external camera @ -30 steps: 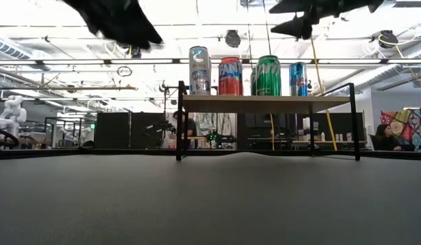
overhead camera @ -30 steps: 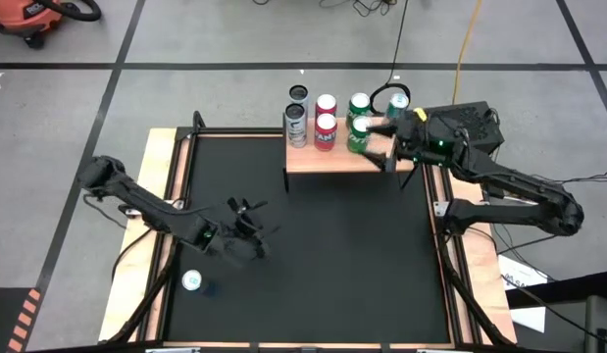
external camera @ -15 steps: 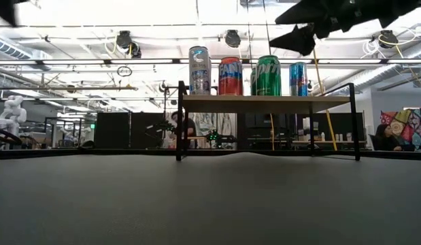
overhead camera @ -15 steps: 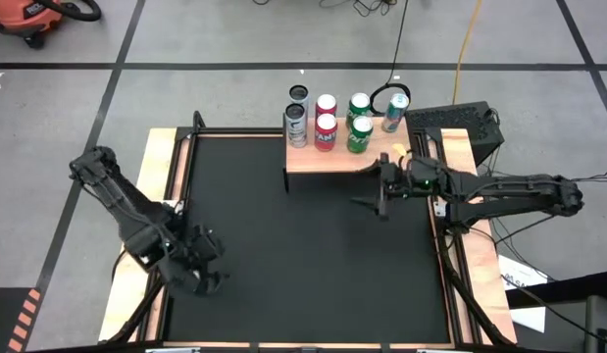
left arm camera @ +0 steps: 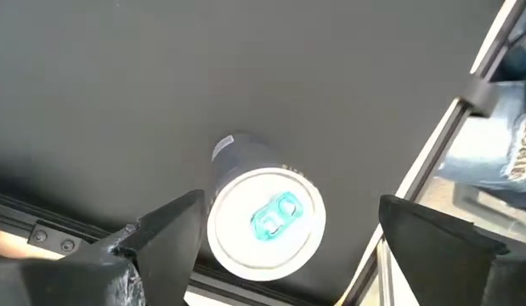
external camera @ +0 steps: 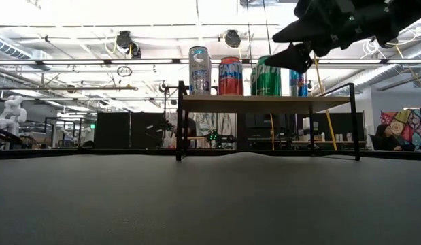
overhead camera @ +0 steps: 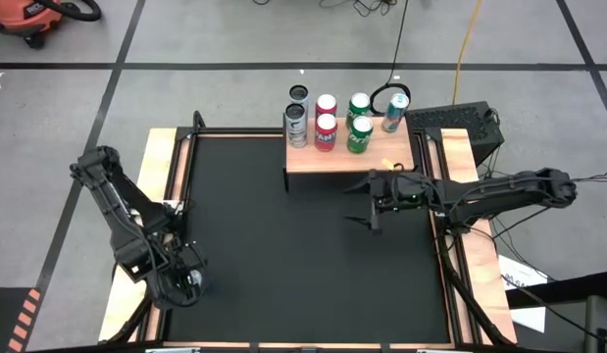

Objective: Place canned beverage on shelf
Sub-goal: Put the blue soda can on the shelf aligned with the other blue soda can

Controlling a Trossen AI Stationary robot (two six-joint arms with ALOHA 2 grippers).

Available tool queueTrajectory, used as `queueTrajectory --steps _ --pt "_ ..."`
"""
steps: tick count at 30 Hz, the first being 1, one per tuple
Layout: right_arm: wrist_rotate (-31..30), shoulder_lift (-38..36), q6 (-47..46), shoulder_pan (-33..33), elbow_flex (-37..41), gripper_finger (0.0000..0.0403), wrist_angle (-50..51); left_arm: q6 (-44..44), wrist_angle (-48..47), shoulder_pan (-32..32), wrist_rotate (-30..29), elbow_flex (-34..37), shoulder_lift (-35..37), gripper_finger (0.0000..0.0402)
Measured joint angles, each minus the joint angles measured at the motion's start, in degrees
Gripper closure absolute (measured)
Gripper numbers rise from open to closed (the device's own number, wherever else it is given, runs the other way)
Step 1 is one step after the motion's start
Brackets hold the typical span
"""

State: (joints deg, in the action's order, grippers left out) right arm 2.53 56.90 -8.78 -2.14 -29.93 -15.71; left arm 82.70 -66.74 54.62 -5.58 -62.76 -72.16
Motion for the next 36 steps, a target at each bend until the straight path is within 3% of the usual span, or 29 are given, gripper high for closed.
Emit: queueTrajectory --steps 15,19,26,29,32,36 --pt "-0.5 3.9 0.0 2.7 0.0 0.0051 -4.7 -7.1 -0.2 1.7 0.8 0.0 -9.9 0.0054" --pt "-1.3 3.9 -0.6 2.6 0.0 0.0051 -5.5 -7.1 0.0 1.7 0.9 0.0 -10.3 0.0084" --pt "-1.2 3.9 -1.3 2.7 0.0 0.0051 -5.4 -7.0 0.0 1.4 0.8 0.0 -10.3 0.0189" --pt "-1.2 3.9 -2.4 2.7 0.0 0.0051 -5.4 -6.5 -0.1 0.2 0.2 0.0 -10.2 0.0191" --pt "-1.6 4.6 -2.8 3.4 0.0 0.0051 -5.6 -6.5 0.0 -2.6 -4.5 0.1 -10.2 0.0191" --pt "-6.9 7.6 -3.8 6.4 0.0 0.0051 -6.1 -6.5 0.0 -8.2 -7.7 0.1 -10.2 0.0181"
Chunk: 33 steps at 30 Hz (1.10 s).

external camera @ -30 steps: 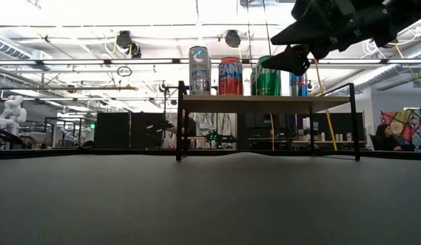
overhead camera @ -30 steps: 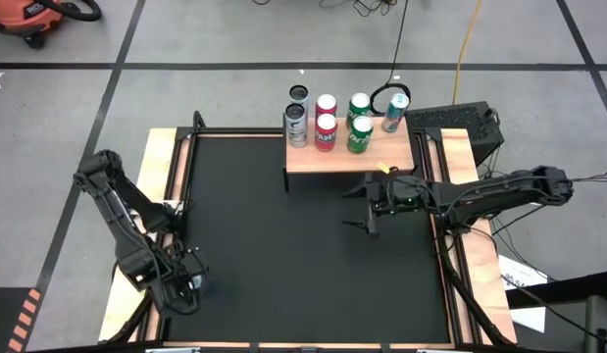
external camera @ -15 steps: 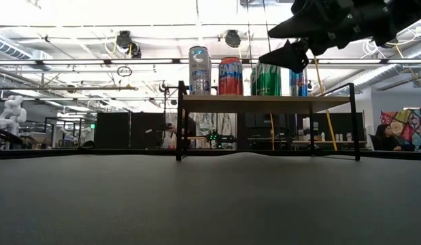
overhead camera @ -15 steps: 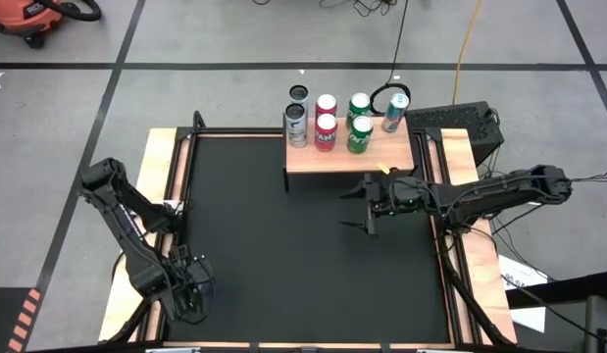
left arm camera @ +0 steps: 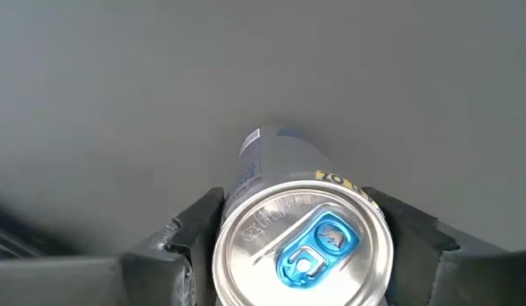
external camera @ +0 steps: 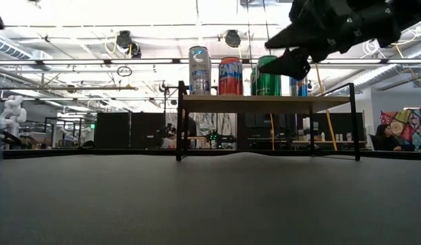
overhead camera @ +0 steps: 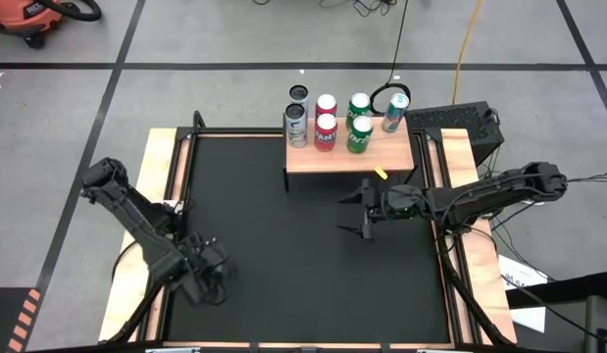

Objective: Place canned beverage on shelf
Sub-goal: Put the blue soda can on the shelf aligned with the other blue soda can

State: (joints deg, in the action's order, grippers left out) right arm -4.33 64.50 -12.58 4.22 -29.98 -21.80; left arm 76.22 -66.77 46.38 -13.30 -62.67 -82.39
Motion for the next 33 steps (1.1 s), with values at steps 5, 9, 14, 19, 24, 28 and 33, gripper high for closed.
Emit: queueTrajectory --steps 5,9,14,19,24,28,33 --pt "-10.3 4.4 0.6 4.4 0.0 0.0051 -2.5 -1.0 4.0 -7.0 -1.0 0.0 0.0 0.0177" --pt "-14.2 7.8 2.6 7.3 0.0 0.0051 -7.3 -3.9 8.6 -10.4 -1.1 0.0 0.0 0.0179" --pt "-16.6 12.1 3.4 9.9 0.0 0.0051 -13.4 -4.6 12.1 -13.0 -2.1 0.0 0.0 0.0180" --pt "-16.6 15.8 2.6 11.0 0.0 0.0051 -16.7 -4.6 13.5 -15.0 -2.2 0.0 0.0 0.0180" --pt "-16.6 19.6 1.1 11.7 0.0 0.0051 -18.8 -4.8 13.6 -16.2 -2.2 0.0 0.0 0.0180" --pt "-16.6 22.0 0.6 12.1 0.0 0.0051 -22.4 -4.7 14.0 -17.4 -2.2 0.0 0.0 0.0180" --pt "-16.6 22.6 1.3 12.4 0.0 0.0051 -23.9 -5.0 14.1 -18.4 -2.1 0.0 0.0 0.0180"
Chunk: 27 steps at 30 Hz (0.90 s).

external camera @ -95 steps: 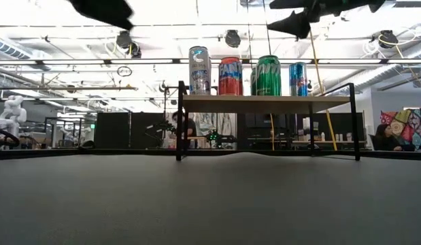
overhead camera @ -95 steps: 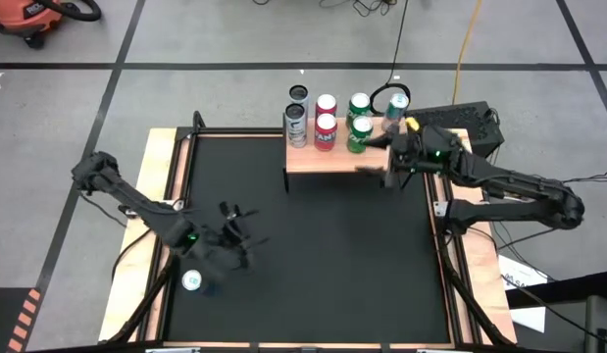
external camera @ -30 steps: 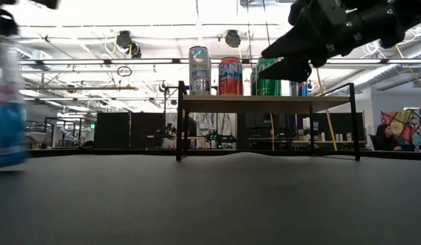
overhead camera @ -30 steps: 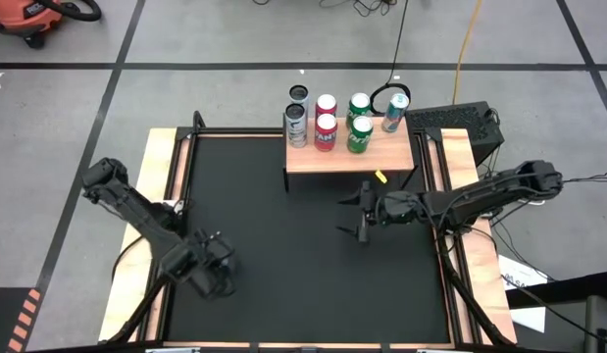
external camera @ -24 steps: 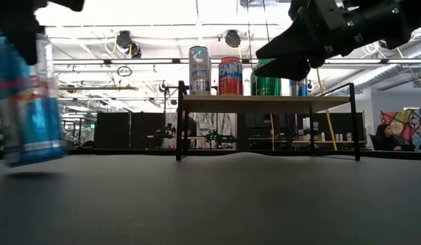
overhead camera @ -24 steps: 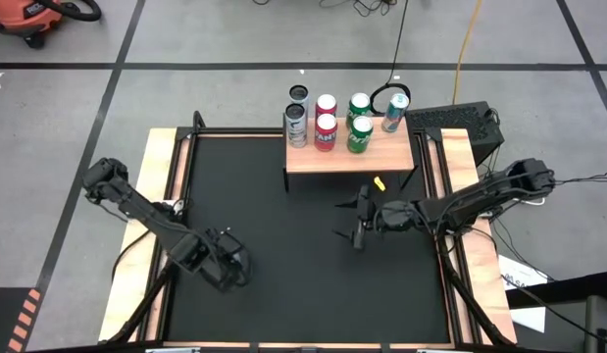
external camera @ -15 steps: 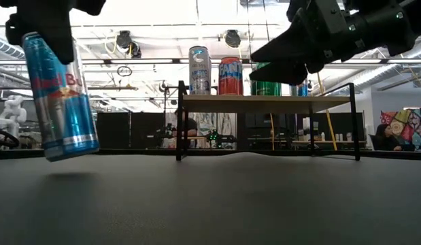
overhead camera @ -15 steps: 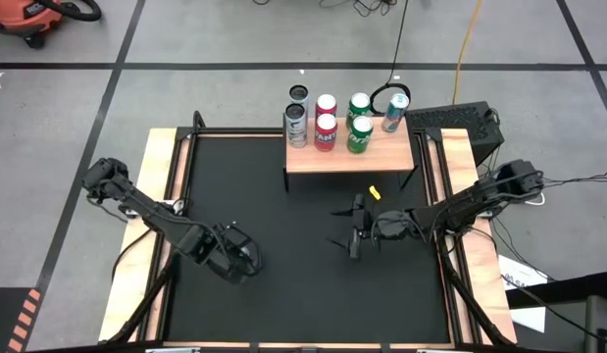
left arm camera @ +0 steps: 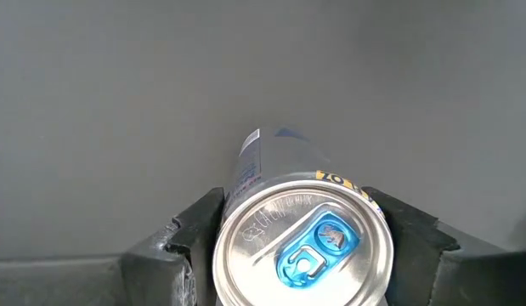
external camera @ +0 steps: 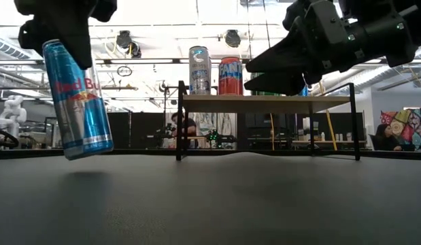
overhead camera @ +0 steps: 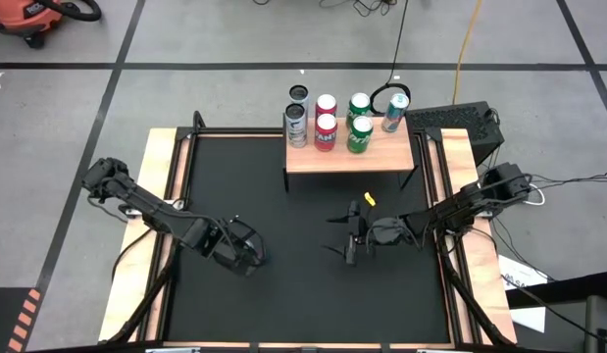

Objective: Place canned beverage on shelf
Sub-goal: Put the blue soda can on the shelf aligned with the other blue soda can

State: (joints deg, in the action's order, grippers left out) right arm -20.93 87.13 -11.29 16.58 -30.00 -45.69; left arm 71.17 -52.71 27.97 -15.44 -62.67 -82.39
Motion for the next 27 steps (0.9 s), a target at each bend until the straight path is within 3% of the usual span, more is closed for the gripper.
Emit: queueTrajectory --steps 14,27 --pt "0.2 0.0 0.1 0.0 0.0 0.0051 1.0 -1.7 5.3 -0.7 2.4 -1.6 -5.7 0.0180" --pt "2.2 0.8 -1.4 0.0 -1.8 0.0051 -0.7 -6.2 6.9 -3.4 0.1 -3.8 -7.8 0.0180"
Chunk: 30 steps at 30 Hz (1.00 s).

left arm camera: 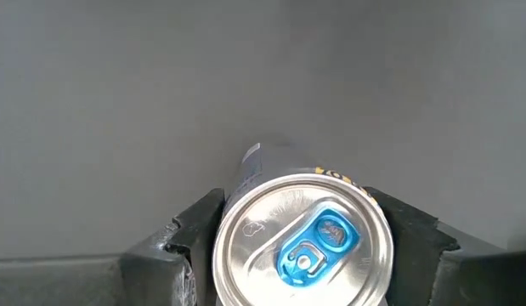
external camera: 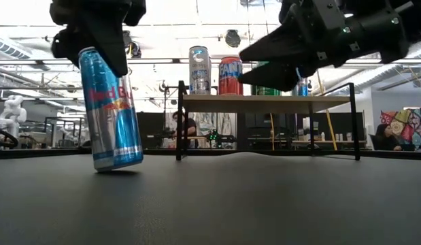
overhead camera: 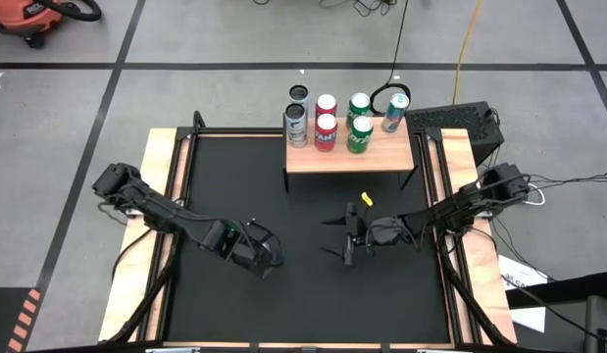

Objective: Place canned beverage on shelf
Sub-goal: Put the blue soda can on the shelf aligned with the other blue soda can

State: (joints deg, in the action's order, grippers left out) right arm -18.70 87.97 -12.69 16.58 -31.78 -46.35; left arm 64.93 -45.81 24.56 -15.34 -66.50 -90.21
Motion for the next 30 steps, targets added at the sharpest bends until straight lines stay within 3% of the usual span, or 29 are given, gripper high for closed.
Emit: queueTrajectory --steps 10,19,30 --pt "1.2 11.2 4.6 0.0 -8.8 0.0051 -0.1 -10.0 6.0 -1.0 0.3 0.2 -0.8 0.0173" --pt "9.9 19.1 3.4 0.0 -19.0 0.0051 -0.6 -12.7 7.1 -1.3 0.0 0.0 -1.7 0.0150" --pt "9.8 27.2 1.5 -1.5 -25.9 0.0051 -0.5 -14.5 8.2 -1.4 -0.7 0.0 -2.0 0.0148"
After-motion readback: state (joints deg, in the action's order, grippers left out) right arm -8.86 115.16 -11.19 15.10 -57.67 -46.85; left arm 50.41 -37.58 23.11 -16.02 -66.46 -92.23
